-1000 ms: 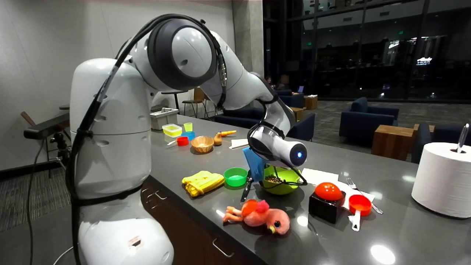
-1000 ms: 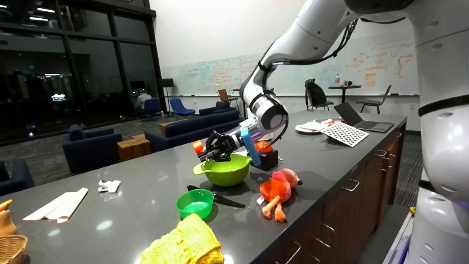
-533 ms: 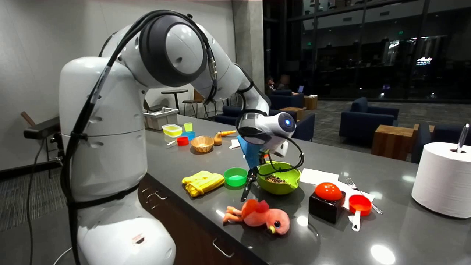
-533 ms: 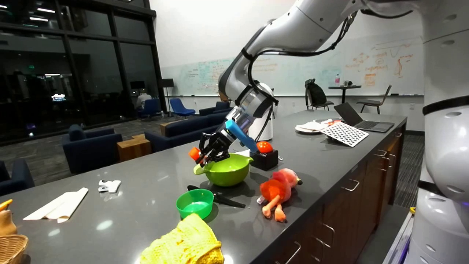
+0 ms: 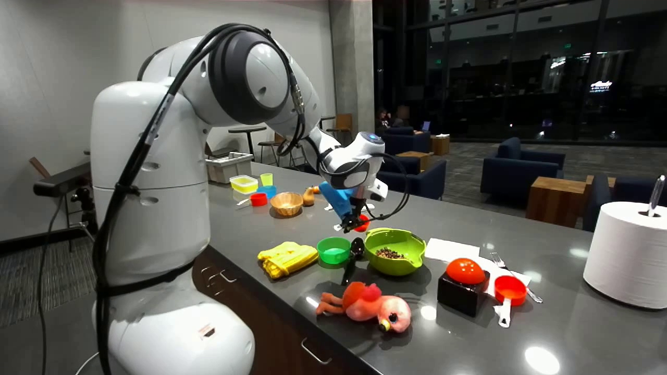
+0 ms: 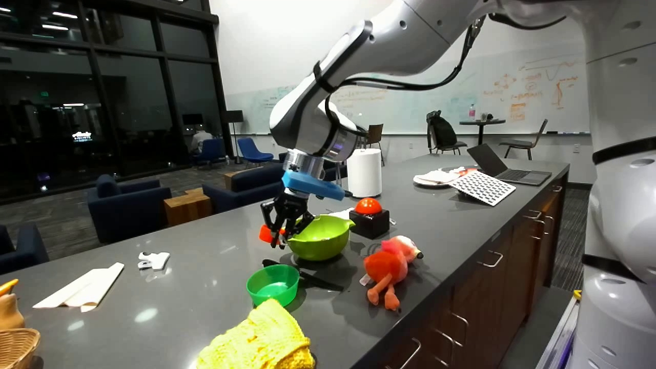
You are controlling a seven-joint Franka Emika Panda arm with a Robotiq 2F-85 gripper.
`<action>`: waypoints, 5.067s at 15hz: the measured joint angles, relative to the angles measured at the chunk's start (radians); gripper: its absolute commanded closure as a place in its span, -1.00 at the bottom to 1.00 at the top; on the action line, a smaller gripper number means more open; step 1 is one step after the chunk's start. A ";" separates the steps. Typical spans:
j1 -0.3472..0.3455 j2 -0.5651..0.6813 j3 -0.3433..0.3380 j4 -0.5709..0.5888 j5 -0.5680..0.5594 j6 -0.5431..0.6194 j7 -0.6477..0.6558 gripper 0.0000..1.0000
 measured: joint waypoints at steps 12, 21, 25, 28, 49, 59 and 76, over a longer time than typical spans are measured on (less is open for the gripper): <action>0.060 0.211 0.080 0.386 -0.494 -0.247 0.326 0.91; 0.115 0.463 0.080 0.662 -0.512 -0.291 0.321 0.91; 0.122 0.555 0.073 0.775 -0.513 -0.332 0.311 0.91; 0.122 0.626 0.071 0.858 -0.513 -0.353 0.291 0.91; 0.162 0.804 0.012 1.188 -0.552 -0.528 0.292 -1.00; 0.258 0.682 -0.029 1.104 -0.649 -0.553 0.395 -1.00; 0.341 0.256 0.029 0.344 -0.714 -0.260 0.745 -1.00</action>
